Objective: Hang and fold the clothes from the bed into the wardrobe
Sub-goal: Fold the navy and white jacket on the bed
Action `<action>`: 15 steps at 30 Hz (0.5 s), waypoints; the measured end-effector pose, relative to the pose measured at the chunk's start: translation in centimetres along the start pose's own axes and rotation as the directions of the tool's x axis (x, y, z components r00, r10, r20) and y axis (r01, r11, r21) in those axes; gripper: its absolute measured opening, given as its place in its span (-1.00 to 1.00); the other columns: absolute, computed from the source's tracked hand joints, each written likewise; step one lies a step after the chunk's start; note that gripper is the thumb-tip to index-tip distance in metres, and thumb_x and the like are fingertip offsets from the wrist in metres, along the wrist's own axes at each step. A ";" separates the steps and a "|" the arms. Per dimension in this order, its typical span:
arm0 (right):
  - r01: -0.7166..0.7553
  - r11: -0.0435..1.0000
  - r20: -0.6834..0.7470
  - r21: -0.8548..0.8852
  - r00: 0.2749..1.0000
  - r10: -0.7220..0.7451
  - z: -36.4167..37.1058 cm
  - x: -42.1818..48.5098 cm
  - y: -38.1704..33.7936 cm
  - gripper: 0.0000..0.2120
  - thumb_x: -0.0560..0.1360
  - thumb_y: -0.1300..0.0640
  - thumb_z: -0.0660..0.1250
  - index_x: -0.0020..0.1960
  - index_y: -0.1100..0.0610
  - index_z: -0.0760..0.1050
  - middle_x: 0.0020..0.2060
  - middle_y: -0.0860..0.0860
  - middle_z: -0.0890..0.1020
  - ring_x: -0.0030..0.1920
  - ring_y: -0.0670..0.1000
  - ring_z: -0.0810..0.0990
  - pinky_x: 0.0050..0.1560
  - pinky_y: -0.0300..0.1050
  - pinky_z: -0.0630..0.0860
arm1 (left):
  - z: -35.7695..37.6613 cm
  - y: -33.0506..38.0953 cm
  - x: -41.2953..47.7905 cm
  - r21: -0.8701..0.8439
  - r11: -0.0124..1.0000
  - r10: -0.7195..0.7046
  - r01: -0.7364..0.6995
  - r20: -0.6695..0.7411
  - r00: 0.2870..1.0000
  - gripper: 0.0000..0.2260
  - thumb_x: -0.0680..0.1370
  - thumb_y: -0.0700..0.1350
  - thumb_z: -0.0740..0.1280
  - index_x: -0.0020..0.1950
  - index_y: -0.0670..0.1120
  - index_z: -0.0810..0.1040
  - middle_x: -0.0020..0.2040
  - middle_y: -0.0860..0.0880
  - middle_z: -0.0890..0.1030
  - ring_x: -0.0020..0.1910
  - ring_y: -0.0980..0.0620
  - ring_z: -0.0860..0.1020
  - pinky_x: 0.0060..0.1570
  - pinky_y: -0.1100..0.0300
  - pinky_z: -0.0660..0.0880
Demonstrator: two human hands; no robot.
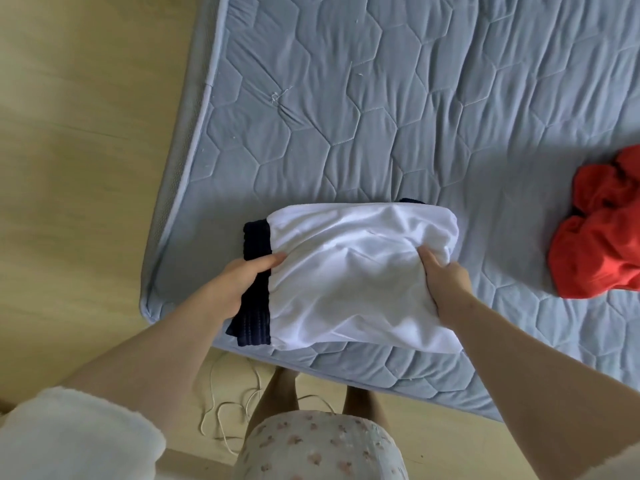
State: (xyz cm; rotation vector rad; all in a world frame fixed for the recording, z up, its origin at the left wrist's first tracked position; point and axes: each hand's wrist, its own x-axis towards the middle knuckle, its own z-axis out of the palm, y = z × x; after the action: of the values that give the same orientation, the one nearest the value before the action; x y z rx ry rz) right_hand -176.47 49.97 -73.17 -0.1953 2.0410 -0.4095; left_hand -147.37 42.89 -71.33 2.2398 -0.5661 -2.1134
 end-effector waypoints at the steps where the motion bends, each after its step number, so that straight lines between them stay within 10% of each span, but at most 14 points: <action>1: 0.007 1.000 0.001 0.010 1.000 -0.007 0.0 -0.9 -0.4 -0.66 0.47 -0.20 0.27 0.03 0.06 0.45 -0.21 -0.01 0.54 -0.11 0.11 0.52 -0.03 -0.05 0.41 | -0.5 0.4 -0.8 -0.005 1.000 0.012 -0.012 -0.021 1.000 -0.68 0.30 0.10 0.50 -0.06 -0.02 0.61 -0.22 -0.01 0.70 -0.22 -0.02 0.66 -0.33 0.18 0.53; 15: 0.441 0.897 0.136 0.013 0.888 -0.438 0.4 -21.6 -20.5 -0.69 0.49 -0.13 0.27 -0.03 0.12 0.42 -0.27 0.03 0.48 -0.21 0.08 0.47 -0.13 -0.08 0.37 | -12.7 7.1 -23.8 -0.380 0.859 0.252 -0.344 -0.272 0.929 -0.79 0.32 0.07 0.49 -0.18 -0.04 0.68 -0.26 -0.08 0.69 -0.31 -0.07 0.65 -0.27 0.14 0.51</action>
State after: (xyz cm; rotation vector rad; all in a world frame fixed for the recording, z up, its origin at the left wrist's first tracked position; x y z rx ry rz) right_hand -166.35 37.41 -48.09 -0.6890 1.8572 -0.6394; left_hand -137.45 39.62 -45.52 1.9493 -0.3706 -1.6280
